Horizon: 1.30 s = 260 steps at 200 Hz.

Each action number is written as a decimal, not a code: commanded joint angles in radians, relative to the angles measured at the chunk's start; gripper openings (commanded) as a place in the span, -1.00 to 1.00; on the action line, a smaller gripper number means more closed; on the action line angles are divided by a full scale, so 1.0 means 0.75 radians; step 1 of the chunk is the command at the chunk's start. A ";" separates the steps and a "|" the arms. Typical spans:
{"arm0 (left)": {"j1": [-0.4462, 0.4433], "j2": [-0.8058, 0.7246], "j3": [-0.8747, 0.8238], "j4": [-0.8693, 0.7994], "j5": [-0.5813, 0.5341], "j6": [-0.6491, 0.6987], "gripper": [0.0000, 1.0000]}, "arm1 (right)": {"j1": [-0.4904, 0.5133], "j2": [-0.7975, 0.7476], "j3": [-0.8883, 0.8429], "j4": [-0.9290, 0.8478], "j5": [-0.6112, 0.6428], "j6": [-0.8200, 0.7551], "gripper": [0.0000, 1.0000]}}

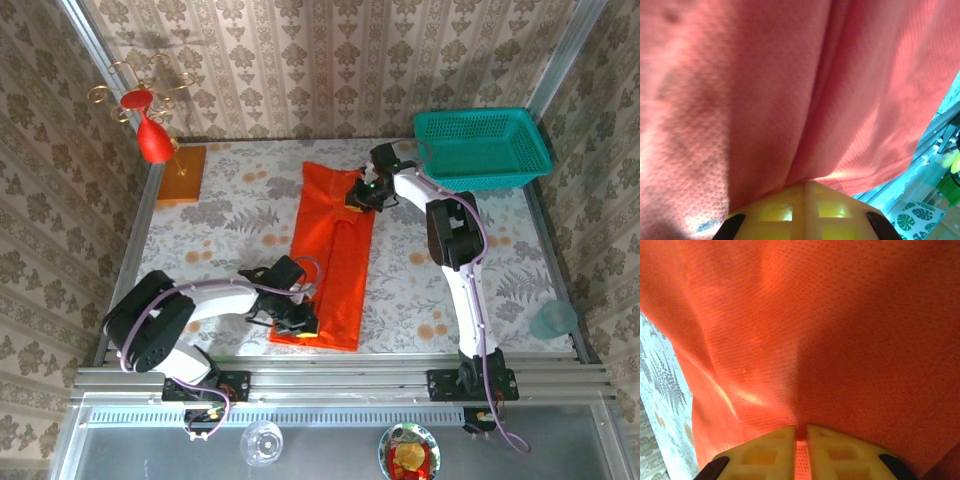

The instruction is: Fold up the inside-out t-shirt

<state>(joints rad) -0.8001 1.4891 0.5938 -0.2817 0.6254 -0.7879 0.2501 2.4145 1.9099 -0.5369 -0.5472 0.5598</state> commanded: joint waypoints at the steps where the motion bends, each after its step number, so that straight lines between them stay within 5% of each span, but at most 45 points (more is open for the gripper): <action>1: 0.108 -0.058 -0.035 -0.212 -0.068 0.157 -1.00 | -0.039 -0.180 -0.285 -0.008 0.130 0.054 -0.68; 56: 0.409 -0.097 0.016 -0.354 -0.093 0.320 -0.99 | -0.076 -0.719 -1.141 0.302 0.229 0.233 -0.62; 98: 0.561 -0.080 0.130 -0.483 -0.208 0.416 -0.98 | -0.070 -1.133 -1.555 0.387 0.267 0.392 -0.59; 142: 0.652 -0.157 0.253 -0.606 -0.273 0.446 -0.97 | -0.108 -1.303 -1.416 0.177 0.264 0.150 -0.42; 177: 0.482 -0.252 0.347 -0.681 -0.334 0.348 -0.87 | -0.190 -1.055 -1.160 0.024 0.111 -0.104 -0.40; 228: 0.206 -0.111 0.214 -0.369 -0.341 0.071 -0.73 | -0.305 -0.741 -1.003 0.025 0.006 -0.183 -0.44; 260: 0.198 0.001 0.049 -0.153 -0.288 -0.023 -0.77 | -0.368 -0.687 -0.998 0.007 0.136 -0.156 -0.44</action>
<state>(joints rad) -0.6636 1.4445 0.7139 -0.5182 0.3927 -0.7090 0.0044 1.8915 1.1397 -0.4778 -0.4976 0.4614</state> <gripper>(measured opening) 0.127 0.278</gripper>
